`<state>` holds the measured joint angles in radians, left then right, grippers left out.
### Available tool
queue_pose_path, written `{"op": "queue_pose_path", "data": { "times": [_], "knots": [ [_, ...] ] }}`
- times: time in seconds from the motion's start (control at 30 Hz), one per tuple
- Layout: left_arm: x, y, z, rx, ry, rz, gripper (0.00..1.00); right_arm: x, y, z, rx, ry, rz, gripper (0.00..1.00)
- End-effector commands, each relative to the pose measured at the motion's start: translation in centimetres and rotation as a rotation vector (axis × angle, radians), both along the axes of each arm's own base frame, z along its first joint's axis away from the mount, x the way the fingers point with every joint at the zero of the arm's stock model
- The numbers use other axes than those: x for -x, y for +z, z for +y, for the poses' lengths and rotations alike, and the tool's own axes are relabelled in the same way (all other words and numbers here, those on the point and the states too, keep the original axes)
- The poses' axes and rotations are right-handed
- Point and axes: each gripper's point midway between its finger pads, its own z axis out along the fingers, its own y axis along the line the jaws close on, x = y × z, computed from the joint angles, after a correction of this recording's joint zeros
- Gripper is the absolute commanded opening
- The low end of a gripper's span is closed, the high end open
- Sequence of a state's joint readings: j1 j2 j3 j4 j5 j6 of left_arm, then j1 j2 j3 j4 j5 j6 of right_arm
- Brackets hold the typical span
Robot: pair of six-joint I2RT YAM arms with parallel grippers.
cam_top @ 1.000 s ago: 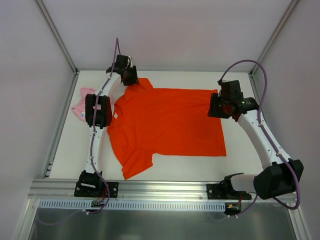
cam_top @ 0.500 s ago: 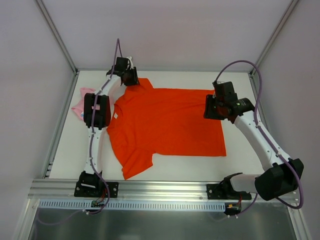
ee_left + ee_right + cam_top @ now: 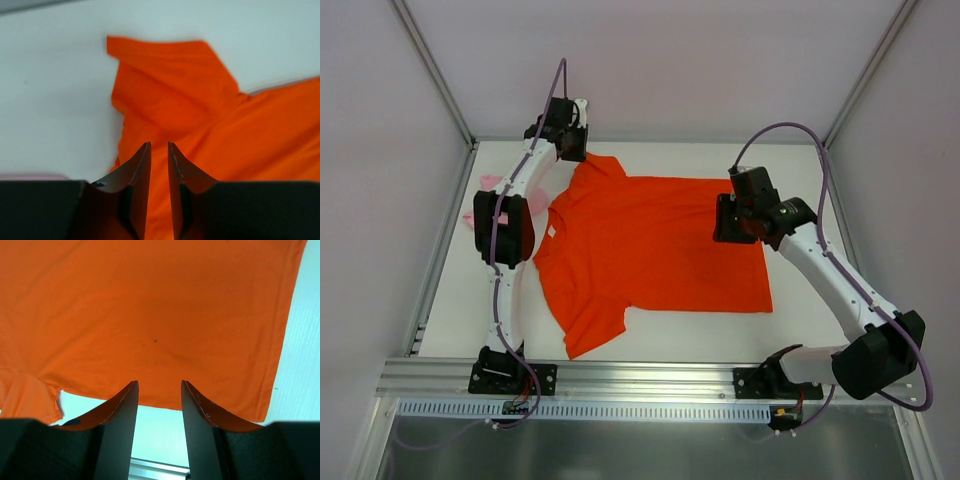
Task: Fold and stack the t-shirts
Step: Flatten out the tshirt
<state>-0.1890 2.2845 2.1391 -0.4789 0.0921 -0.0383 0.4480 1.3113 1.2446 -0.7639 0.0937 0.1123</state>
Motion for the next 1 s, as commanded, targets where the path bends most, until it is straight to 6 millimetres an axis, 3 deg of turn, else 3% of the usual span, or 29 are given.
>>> {"op": "queue_pose_path", "data": {
  "times": [0.0, 0.1, 0.37, 0.5, 0.57, 0.7, 0.97],
  "knots": [
    [2.5, -1.8, 2.0, -0.137, -0.028, 0.086, 0.19, -0.6, 1.8, 1.2, -0.030, -0.003, -0.056, 0.43],
    [2.5, -2.6, 1.7, -0.134, -0.051, 0.094, 0.15, -0.4, 1.6, 1.6, -0.021, 0.002, -0.057, 0.43],
    [1.0, -5.4, 1.0, -0.116, -0.075, 0.118, 0.28, 0.0, 1.0, 1.9, 0.007, 0.015, -0.038, 0.44],
    [1.2, -7.0, 0.9, -0.116, -0.088, 0.164, 0.27, 0.1, 1.1, 1.7, 0.022, 0.015, -0.039, 0.44],
    [0.8, -6.9, 0.8, -0.110, -0.092, 0.156, 0.20, 0.0, 1.2, 1.8, 0.024, 0.014, -0.038, 0.44],
    [0.6, -6.9, 1.1, -0.126, -0.083, 0.160, 0.15, -0.5, 1.5, 2.1, 0.030, 0.018, -0.037, 0.44],
    [-0.5, -7.1, 1.7, -0.187, -0.087, 0.143, 0.21, -1.5, 2.3, 2.9, 0.033, 0.034, -0.042, 0.44]
  ]
}}
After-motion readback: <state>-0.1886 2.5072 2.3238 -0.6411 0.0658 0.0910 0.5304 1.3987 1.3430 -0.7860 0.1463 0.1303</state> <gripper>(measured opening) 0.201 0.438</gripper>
